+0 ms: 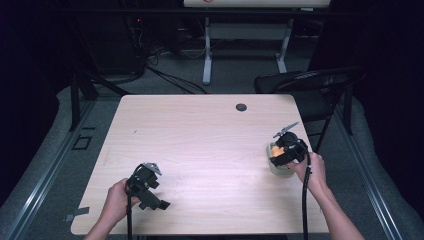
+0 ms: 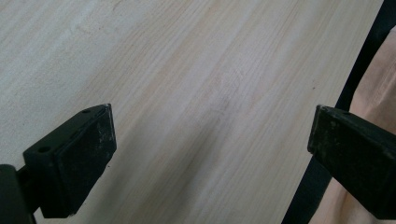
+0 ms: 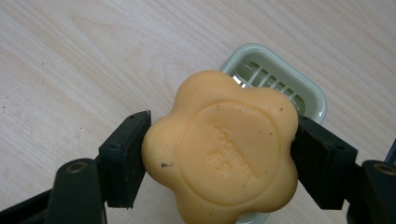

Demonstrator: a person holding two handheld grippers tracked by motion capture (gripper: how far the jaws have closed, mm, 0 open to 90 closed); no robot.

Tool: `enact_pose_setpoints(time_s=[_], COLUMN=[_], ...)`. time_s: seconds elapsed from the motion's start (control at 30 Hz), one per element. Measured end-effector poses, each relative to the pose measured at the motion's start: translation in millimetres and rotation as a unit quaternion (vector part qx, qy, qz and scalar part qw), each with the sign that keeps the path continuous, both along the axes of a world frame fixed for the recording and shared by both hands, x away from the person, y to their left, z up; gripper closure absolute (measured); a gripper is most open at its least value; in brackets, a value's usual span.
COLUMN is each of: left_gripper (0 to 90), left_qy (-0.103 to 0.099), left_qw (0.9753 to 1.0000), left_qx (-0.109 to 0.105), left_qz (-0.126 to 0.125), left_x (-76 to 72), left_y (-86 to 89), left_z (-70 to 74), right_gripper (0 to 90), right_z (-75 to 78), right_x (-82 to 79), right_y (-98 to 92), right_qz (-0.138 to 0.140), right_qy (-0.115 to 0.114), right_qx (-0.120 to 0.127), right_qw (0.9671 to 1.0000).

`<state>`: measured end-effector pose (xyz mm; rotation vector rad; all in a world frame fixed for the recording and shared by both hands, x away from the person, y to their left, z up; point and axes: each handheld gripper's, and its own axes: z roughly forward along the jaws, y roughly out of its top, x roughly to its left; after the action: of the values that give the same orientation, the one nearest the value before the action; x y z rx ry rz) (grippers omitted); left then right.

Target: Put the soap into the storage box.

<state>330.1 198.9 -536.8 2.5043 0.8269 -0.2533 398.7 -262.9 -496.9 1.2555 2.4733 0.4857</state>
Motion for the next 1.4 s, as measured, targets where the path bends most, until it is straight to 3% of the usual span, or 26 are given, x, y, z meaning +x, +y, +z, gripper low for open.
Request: enact_pose_setpoints(time_s=[0.57, 0.67, 1.03, 1.17, 1.4], left_gripper=[1.3, 1.3, 1.3, 1.3, 1.3], left_qy=[0.001, 0.001, 0.002, 0.002, 0.002], left_qw=[1.0, 1.0, 1.0, 1.0, 1.0], left_qx=[0.001, 0.0, 0.001, 0.001, 0.001], left_qz=[-0.001, -0.001, -0.002, -0.002, -0.003], left_x=[0.1, 0.0, 0.0, 0.0, -0.1], left_y=[0.1, 0.1, -0.1, 0.1, 0.4], left_z=[-0.2, -0.3, -0.4, -0.4, -0.2], right_gripper=[26.5, 26.5, 26.5, 26.5, 26.4], right_z=[-13.8, -17.7, -23.2, -26.0, -30.3], right_x=[19.8, 22.9, 25.9, 26.7, 26.7], right_y=[-5.5, -8.7, -18.4, -18.4, -18.8], right_qz=[-0.013, -0.02, -0.031, -0.031, -0.039], right_qy=[0.018, 0.019, 0.026, 0.032, 0.026], right_qx=[-0.001, 0.009, 0.023, 0.017, 0.022], right_qw=[0.9998, 0.9996, 0.9989, 0.9989, 0.9986])
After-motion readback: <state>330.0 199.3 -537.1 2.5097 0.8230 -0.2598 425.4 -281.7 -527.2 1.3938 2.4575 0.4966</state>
